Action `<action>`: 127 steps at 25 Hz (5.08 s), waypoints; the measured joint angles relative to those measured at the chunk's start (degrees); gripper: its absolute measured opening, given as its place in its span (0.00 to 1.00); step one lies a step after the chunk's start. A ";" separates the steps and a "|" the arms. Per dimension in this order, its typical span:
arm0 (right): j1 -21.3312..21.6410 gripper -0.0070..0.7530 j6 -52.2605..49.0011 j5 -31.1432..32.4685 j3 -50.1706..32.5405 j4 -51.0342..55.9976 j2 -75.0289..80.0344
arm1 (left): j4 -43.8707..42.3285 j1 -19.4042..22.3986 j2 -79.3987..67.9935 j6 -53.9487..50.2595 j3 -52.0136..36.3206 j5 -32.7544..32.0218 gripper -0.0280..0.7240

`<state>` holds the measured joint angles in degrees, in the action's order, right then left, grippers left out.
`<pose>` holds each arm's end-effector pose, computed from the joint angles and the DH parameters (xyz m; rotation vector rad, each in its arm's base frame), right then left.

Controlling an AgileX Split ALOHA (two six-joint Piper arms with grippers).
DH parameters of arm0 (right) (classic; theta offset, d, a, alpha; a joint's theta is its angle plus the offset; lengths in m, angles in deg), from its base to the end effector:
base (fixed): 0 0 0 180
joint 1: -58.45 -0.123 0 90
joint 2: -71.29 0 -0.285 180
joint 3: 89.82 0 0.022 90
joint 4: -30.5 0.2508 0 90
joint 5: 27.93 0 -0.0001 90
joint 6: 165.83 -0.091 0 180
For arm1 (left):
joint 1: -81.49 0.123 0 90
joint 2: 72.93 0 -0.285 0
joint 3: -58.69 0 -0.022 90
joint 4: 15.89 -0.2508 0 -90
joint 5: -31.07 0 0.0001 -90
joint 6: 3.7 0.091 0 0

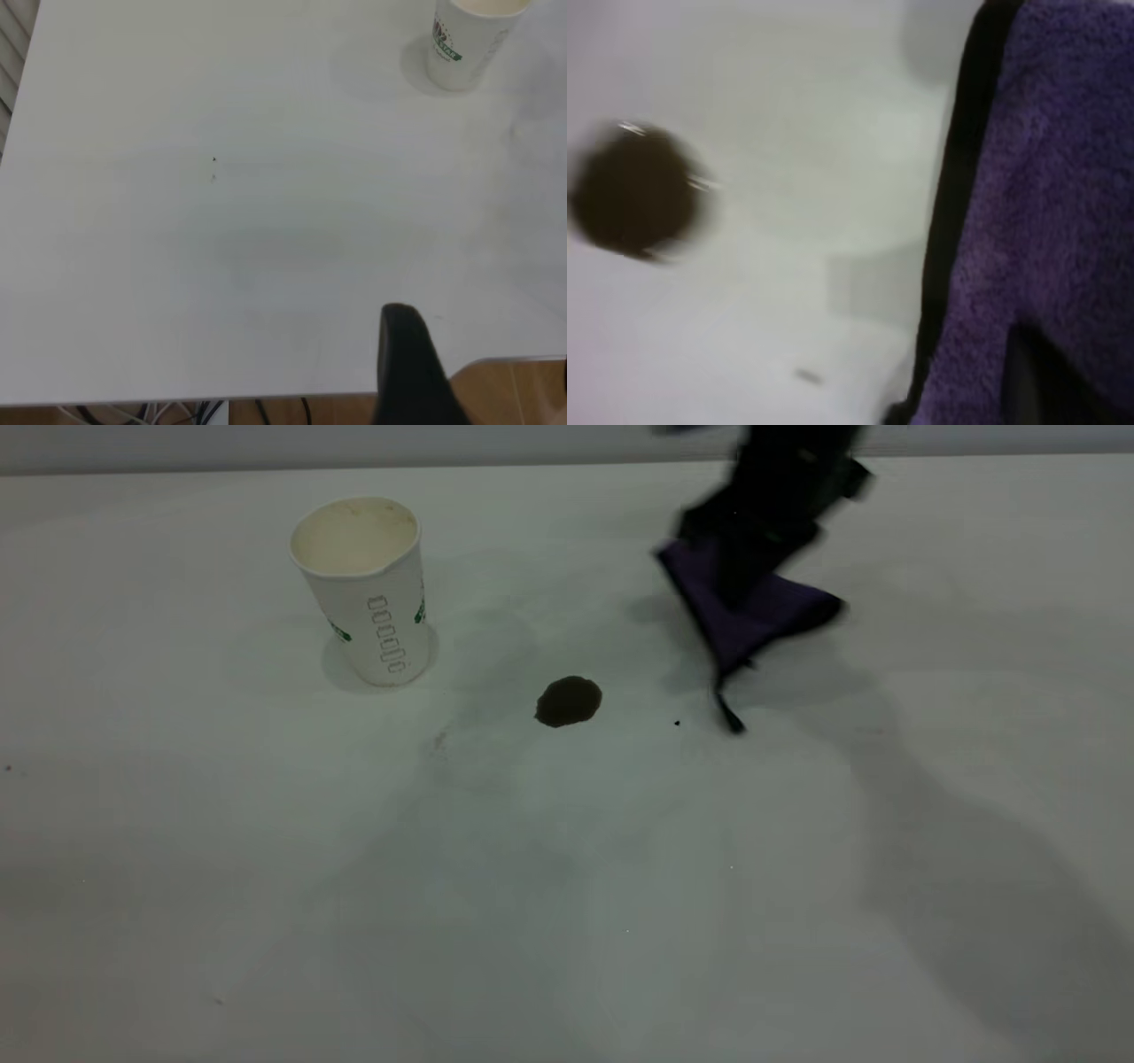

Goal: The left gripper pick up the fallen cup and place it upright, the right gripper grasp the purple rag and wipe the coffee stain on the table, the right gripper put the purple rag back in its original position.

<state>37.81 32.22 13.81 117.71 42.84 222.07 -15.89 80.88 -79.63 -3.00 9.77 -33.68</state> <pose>0.4584 0.1865 0.0563 -0.7572 2.7729 0.2453 -0.0100 0.0001 0.2699 0.0240 2.1007 0.0009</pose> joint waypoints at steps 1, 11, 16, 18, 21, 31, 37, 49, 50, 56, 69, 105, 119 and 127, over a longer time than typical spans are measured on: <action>-1.30 0.10 -0.41 0.33 1.00 0.11 -0.07 | 0.00 0.00 0.00 0.00 0.00 0.00 0.67; -17.13 0.10 -7.98 -0.04 2.23 0.52 0.81 | 0.00 0.00 0.00 0.00 0.00 0.00 0.67; -20.18 0.10 -9.39 -3.53 2.23 1.05 3.35 | 0.00 0.00 0.00 0.00 0.00 0.00 0.67; -20.17 0.10 -9.76 -4.99 2.23 1.59 4.80 | 0.00 0.00 0.00 0.00 0.00 0.00 0.67; -19.92 0.10 -9.76 -7.71 2.23 1.58 6.71 | 0.00 0.00 0.00 0.00 0.00 0.00 0.67; -14.92 0.10 -12.53 -11.00 2.80 1.74 9.32 | 0.00 0.00 0.00 0.00 0.00 0.00 0.67; -5.32 0.10 -18.06 -6.04 3.37 -2.05 9.25 | 0.00 0.00 0.00 0.00 0.00 0.00 0.67; 15.86 0.30 -18.67 7.93 3.44 -5.29 8.28 | 0.00 0.00 0.00 0.00 0.00 0.00 0.67; 16.66 0.39 -17.23 8.98 3.32 -5.35 7.92 | 0.00 0.00 0.00 0.00 0.00 0.00 0.67; 18.28 0.94 -12.43 15.06 2.68 -6.22 -1.07 | 0.00 0.00 0.00 0.00 0.00 0.00 0.67; 15.44 0.96 -10.94 28.38 -5.88 -8.82 -42.81 | 0.00 0.00 0.00 0.00 0.00 0.00 0.67; 20.79 0.87 -11.52 22.73 -77.83 -8.75 -134.88 | 0.00 0.00 0.00 0.00 0.00 0.00 0.67; 21.59 0.86 -12.23 23.22 -77.83 -8.80 -143.70 | 0.00 0.00 0.00 0.00 0.00 0.00 0.67; 21.59 0.82 -12.27 23.33 -77.83 -8.80 -143.92 | 0.00 0.00 0.00 0.00 0.00 0.00 0.67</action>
<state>59.40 19.95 37.14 39.88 34.04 78.15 -15.89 80.88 -79.63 -3.00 9.77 -33.68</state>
